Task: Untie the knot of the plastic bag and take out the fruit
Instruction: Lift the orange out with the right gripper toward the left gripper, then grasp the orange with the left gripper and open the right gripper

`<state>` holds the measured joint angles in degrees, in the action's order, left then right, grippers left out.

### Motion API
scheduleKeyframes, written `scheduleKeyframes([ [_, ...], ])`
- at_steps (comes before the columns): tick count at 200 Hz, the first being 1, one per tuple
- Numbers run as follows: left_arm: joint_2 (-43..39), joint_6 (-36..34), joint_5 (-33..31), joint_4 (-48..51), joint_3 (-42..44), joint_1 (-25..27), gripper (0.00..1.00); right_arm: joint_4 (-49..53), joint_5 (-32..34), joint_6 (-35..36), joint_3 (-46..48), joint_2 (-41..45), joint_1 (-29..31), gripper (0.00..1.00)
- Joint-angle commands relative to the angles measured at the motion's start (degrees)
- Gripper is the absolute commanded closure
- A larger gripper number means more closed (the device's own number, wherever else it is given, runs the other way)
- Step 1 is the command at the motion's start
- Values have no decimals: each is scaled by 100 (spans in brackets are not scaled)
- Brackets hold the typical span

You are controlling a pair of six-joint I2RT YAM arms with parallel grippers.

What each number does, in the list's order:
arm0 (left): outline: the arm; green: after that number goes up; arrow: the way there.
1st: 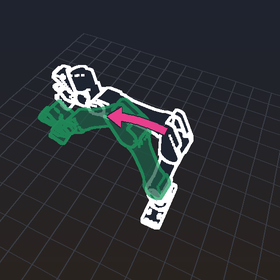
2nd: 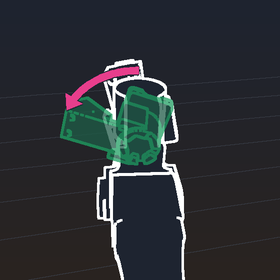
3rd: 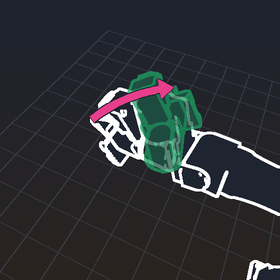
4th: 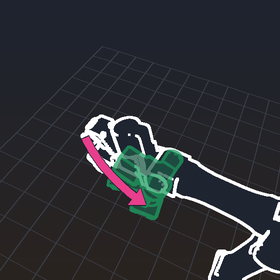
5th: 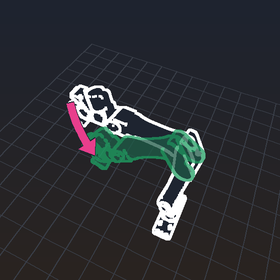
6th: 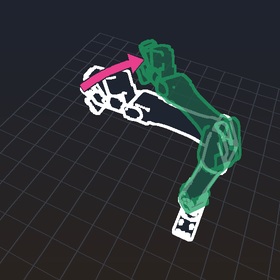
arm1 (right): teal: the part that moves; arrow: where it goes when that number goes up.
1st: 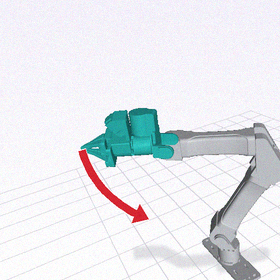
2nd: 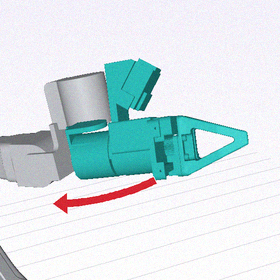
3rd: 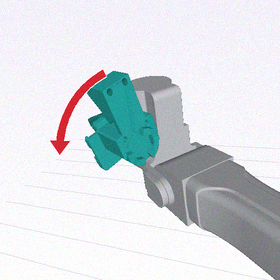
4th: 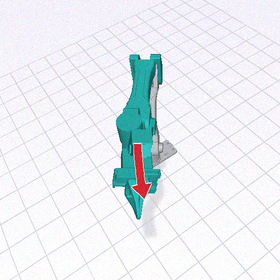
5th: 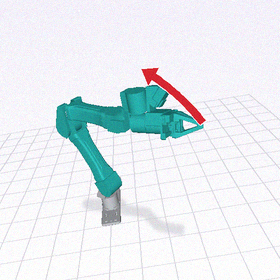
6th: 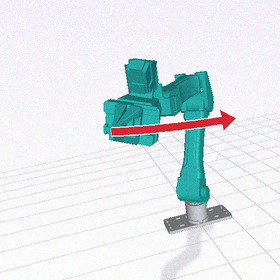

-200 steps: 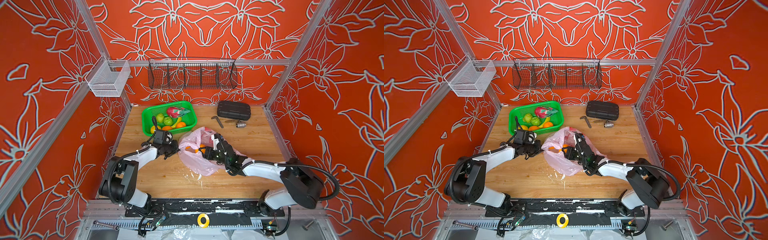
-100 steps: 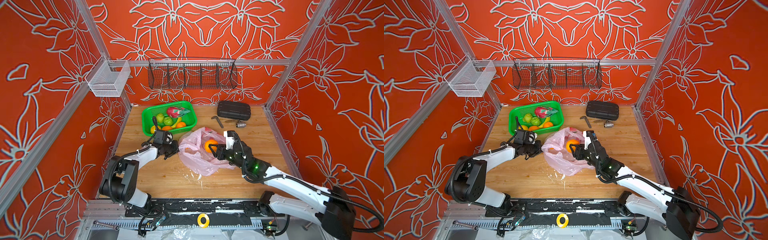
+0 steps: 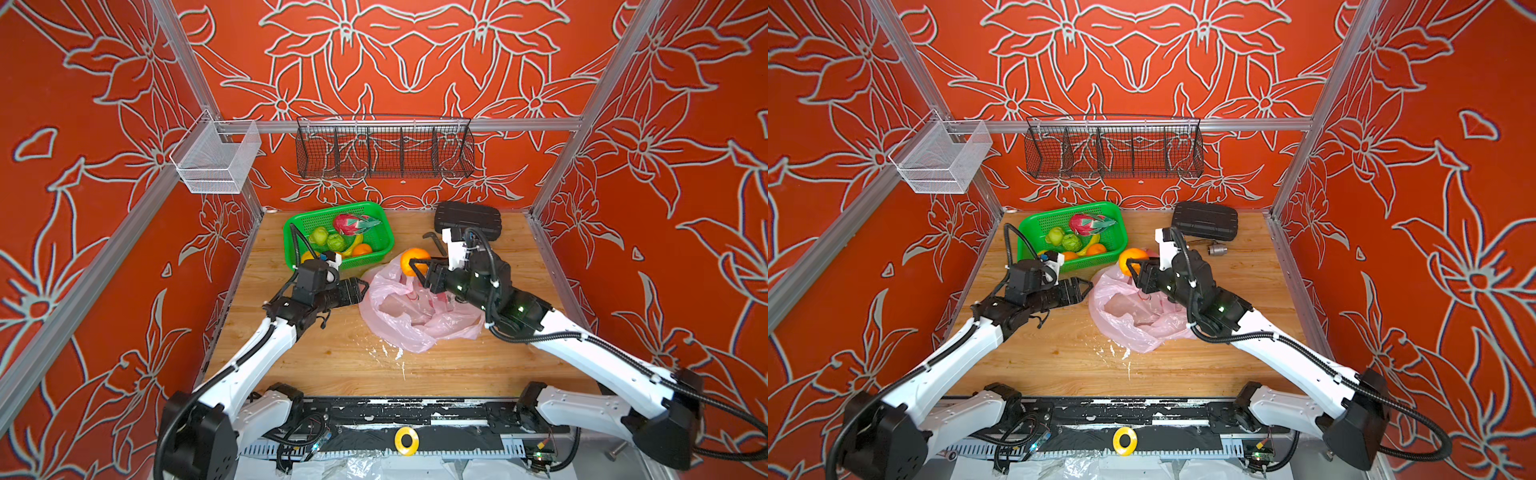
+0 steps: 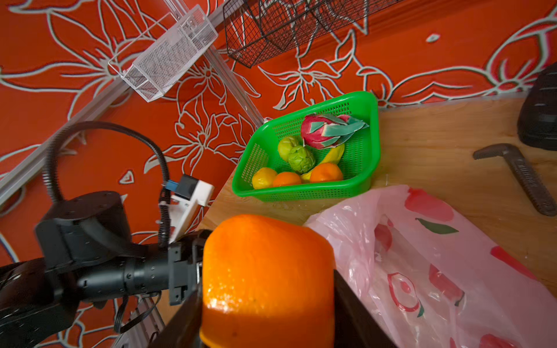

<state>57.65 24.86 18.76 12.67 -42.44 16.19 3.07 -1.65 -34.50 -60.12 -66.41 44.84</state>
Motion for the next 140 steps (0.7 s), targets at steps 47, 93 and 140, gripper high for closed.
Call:
scheduleKeyframes([
  [47, -816, -2895, 1143, -1888, -137, 534, 19, 805, -1034, -190, -1249, -618, -65, 55],
  [93, -184, -3706, 1154, -2110, -767, 904, 16, 701, -1580, -366, -1326, -631, -67, 56],
  [140, 231, -4162, 1949, -1831, -1292, 930, 17, 620, -1795, -543, -1227, -610, -78, 56],
])
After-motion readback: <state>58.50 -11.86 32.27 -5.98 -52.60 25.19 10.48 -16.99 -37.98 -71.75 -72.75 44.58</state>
